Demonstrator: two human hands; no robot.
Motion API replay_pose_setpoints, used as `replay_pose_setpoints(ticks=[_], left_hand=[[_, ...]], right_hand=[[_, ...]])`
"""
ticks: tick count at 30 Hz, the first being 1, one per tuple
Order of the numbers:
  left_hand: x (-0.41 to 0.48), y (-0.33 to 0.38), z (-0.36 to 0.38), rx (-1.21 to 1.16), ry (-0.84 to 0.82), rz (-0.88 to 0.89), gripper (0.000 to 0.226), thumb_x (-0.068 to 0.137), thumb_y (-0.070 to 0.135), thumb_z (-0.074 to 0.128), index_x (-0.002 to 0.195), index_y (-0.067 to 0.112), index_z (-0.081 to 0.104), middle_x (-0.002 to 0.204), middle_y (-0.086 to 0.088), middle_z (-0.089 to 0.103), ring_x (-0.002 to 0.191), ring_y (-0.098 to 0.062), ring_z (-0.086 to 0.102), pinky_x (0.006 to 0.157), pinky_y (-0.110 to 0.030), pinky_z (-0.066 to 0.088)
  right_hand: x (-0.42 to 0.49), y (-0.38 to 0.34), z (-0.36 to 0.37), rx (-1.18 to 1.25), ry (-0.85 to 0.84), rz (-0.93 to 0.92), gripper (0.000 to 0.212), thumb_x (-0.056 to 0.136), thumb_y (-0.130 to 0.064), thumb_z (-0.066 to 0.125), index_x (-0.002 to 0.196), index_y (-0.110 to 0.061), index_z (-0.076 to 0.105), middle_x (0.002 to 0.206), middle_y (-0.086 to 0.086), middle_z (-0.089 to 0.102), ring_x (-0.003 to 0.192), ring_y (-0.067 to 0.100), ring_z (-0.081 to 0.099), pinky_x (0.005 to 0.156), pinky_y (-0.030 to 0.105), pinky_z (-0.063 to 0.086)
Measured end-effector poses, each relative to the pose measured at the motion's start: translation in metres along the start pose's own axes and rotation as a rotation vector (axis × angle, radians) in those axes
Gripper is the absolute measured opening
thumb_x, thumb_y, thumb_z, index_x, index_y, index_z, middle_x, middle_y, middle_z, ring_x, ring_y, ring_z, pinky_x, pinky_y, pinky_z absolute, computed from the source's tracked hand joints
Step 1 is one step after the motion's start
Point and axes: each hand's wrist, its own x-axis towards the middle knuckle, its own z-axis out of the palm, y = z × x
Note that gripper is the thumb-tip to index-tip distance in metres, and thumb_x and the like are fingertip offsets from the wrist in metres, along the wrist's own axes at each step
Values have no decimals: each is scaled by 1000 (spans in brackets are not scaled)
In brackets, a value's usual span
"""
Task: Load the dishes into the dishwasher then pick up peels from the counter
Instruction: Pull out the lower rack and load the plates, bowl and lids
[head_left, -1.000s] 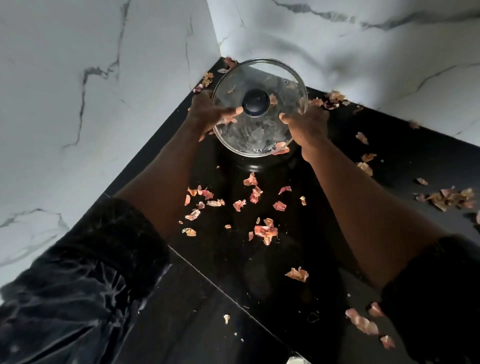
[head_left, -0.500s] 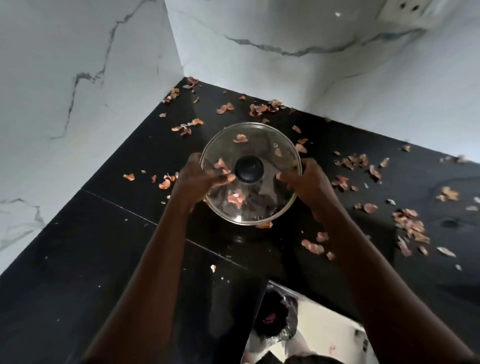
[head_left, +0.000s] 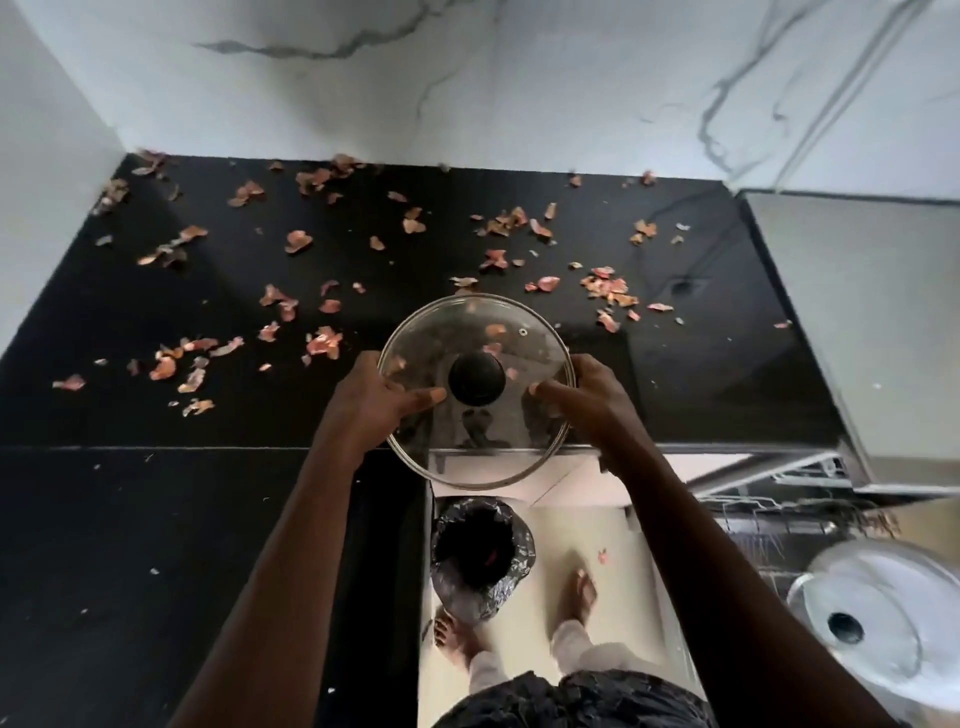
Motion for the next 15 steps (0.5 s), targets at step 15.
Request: replay_pose_setpoints(ticks=[15], left_hand=[[-48, 66, 178, 289, -304, 105, 89, 43, 76, 85, 108, 18, 67, 89, -7, 73, 71, -17, 67, 60, -29, 52]], right_hand=[[-110, 146, -155, 106, 290, 62, 41, 73, -29, 87, 105, -16, 64, 83, 1, 75, 74, 19, 73, 75, 37, 58]])
